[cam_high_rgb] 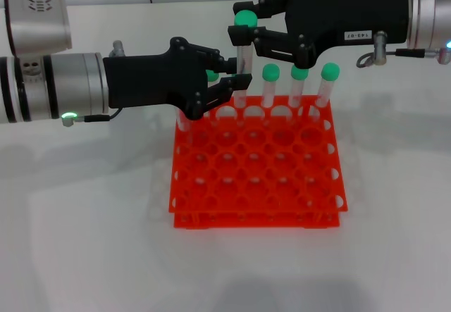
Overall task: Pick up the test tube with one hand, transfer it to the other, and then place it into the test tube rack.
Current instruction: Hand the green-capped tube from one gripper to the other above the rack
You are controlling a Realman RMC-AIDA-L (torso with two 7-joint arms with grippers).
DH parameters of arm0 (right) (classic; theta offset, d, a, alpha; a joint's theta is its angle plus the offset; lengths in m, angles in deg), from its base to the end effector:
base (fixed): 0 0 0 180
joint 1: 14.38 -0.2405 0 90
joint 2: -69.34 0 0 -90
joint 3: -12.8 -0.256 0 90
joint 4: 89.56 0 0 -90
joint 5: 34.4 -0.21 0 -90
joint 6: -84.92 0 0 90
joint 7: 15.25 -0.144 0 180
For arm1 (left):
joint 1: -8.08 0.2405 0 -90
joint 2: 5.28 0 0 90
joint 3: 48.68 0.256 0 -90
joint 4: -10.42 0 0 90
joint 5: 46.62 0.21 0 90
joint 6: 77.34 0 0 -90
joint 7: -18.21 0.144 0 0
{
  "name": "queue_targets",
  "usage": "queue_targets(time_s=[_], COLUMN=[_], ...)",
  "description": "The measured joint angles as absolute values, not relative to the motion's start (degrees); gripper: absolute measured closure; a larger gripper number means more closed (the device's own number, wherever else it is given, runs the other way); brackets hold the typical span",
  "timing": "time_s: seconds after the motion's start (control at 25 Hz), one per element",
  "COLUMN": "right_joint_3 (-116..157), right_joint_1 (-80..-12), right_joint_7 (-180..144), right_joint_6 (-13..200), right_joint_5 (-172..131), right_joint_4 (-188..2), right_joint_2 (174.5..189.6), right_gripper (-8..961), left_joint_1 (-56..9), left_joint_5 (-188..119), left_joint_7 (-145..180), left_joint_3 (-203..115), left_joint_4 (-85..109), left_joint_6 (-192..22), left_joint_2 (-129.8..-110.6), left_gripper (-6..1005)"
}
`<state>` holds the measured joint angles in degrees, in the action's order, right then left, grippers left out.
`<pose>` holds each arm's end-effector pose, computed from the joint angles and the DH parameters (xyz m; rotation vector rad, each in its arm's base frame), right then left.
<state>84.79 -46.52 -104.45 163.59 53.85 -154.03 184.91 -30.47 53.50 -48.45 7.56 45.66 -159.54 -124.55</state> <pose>0.1135 0.3664 0.0268 -2.7747 -0.0009 0.8151 -0.1849 0.3662 -0.0310 -2.8078 -0.0868 -0.7494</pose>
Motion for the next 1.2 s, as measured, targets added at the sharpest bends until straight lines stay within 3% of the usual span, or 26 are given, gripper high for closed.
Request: queue_targets(time_s=[1.2], right_joint_3=[84.8], right_joint_1=[-46.5], right_joint_7=[-104.4], right_joint_6=[163.1], right_joint_5=[53.5], right_joint_4=[-153.7], right_joint_2=[184.89], right_gripper=[683], left_joint_1=[-30.2], left_joint_5=[52.9], left_joint_7=[-48.2], left_joint_3=[9.8], left_joint_4=[46.4], left_joint_6=[-159.5], left_joint_2=[-124.66], left_gripper=[711])
